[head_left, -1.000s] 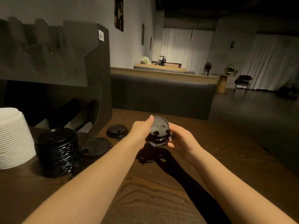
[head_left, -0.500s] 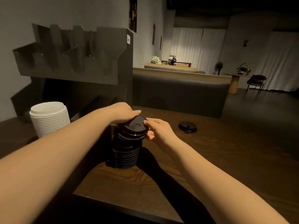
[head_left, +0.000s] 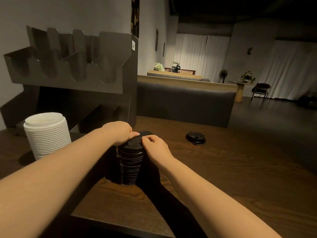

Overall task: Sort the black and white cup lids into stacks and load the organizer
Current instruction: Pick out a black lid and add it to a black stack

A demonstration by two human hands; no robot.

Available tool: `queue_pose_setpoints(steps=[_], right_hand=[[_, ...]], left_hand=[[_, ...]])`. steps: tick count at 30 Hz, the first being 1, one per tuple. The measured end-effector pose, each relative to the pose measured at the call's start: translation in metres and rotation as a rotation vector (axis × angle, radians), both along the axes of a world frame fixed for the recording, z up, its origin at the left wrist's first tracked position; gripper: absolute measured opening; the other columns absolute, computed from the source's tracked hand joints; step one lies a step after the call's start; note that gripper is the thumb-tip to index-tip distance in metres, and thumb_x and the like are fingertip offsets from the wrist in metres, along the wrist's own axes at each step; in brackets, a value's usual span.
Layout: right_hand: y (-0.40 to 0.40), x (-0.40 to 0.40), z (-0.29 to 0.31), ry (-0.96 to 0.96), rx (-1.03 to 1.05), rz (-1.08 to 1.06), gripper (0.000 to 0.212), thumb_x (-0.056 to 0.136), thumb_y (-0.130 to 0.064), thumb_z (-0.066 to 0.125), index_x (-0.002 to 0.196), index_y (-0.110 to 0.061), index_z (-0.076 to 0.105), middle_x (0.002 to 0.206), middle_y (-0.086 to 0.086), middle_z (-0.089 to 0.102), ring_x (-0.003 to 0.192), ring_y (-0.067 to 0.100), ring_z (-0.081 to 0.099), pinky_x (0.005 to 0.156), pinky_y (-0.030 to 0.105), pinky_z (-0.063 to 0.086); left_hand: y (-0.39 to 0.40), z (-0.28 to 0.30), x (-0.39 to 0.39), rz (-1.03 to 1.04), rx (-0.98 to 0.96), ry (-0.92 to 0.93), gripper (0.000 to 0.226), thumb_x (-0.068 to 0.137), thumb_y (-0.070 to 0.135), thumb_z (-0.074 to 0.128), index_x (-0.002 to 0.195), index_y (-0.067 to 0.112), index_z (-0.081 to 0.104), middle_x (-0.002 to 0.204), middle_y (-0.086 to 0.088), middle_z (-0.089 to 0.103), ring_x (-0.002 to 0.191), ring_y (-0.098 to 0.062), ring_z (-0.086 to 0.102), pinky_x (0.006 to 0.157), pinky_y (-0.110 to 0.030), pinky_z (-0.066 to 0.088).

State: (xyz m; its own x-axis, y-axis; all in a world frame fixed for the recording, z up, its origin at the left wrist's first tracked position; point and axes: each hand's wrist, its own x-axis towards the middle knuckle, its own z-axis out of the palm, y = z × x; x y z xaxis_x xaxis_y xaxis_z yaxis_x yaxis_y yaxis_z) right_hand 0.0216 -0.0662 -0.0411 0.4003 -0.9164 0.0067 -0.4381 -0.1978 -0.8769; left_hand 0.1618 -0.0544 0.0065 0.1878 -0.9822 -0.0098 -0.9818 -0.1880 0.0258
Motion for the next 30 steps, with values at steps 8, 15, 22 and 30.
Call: queue_pose_setpoints(steps=[8, 15, 22, 30], right_hand=[[-0.001, -0.011, -0.002, -0.067, 0.095, 0.091, 0.031, 0.1, -0.03, 0.04, 0.124, -0.016, 0.055, 0.111, 0.005, 0.06, 0.099, 0.016, 0.059, 0.088, 0.03, 0.048], [0.007, -0.014, -0.004, -0.151, 0.031, 0.126, 0.035, 0.102, -0.026, 0.037, 0.133, -0.016, 0.049, 0.118, -0.002, 0.057, 0.095, 0.005, 0.051, 0.085, 0.02, 0.041], [0.007, -0.03, -0.014, -0.198, 0.003, 0.199, 0.042, 0.097, -0.034, 0.048, 0.138, -0.024, 0.041, 0.124, -0.009, 0.049, 0.096, 0.0, 0.052, 0.074, 0.011, 0.044], [0.011, -0.027, -0.017, -0.176, 0.025, 0.235, 0.049, 0.099, -0.042, 0.039, 0.144, -0.023, 0.029, 0.145, 0.002, 0.038, 0.123, 0.015, 0.045, 0.1, 0.03, 0.041]], left_hand=[[-0.005, -0.004, -0.008, -0.032, -0.025, -0.2, 0.046, 0.098, 0.055, 0.032, 0.086, 0.018, 0.057, 0.074, 0.005, 0.051, 0.081, -0.011, 0.053, 0.075, -0.026, 0.042], [-0.001, -0.006, -0.01, -0.009, -0.059, -0.173, 0.044, 0.098, 0.053, 0.035, 0.087, 0.017, 0.059, 0.074, 0.004, 0.054, 0.079, -0.012, 0.056, 0.075, -0.025, 0.045], [0.0, -0.013, -0.025, 0.007, -0.094, -0.081, 0.043, 0.099, 0.052, 0.034, 0.086, 0.018, 0.059, 0.071, 0.004, 0.053, 0.078, -0.012, 0.056, 0.074, -0.025, 0.046], [0.003, -0.004, -0.028, 0.004, -0.019, -0.074, 0.048, 0.099, 0.05, 0.034, 0.095, 0.015, 0.065, 0.077, 0.003, 0.057, 0.08, -0.011, 0.056, 0.077, -0.024, 0.043]])
